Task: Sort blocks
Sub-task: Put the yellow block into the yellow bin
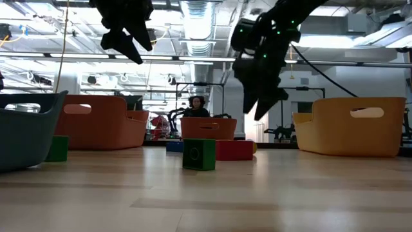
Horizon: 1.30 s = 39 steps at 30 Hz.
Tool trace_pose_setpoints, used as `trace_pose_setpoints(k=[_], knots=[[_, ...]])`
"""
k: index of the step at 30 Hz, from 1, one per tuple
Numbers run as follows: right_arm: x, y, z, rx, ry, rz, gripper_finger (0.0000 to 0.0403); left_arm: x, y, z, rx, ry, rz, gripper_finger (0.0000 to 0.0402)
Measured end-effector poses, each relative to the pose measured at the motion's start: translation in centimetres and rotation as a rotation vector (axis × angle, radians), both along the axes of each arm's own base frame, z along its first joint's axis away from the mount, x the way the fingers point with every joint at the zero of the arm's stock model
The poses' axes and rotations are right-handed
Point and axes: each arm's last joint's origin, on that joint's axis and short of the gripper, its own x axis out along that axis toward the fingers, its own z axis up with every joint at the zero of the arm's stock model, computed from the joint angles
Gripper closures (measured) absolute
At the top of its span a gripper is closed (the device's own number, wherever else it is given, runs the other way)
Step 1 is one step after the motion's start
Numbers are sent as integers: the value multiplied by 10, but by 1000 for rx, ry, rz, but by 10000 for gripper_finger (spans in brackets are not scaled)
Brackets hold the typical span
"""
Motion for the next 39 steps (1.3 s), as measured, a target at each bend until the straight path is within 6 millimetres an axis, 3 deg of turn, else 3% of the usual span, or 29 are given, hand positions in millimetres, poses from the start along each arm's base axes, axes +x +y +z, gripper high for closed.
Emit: trace_pose_setpoints(k=[4,9,20,24,28,35,39], knots=[[12,12,-19,18,26,-16,159,0,0,0,-1,0,-4,129],[18,7,-36,16,51,-83,159,0,-1,0,-32,-2,-31,129],[25,2,-64,13,117,-100,159,0,-2,-1,-38,9,-51,129],[24,5,-66,-1,134,-82,161,-1,-2,-2,-37,21,-54,129],[22,7,-64,-25,157,-48,199,-1,-2,-2,-32,25,-59,129],[18,9,-60,-19,184,25,320,-1,-2,-2,-20,30,-73,129],[10,12,-41,4,205,65,332,-1,-2,-2,-15,32,-77,129]])
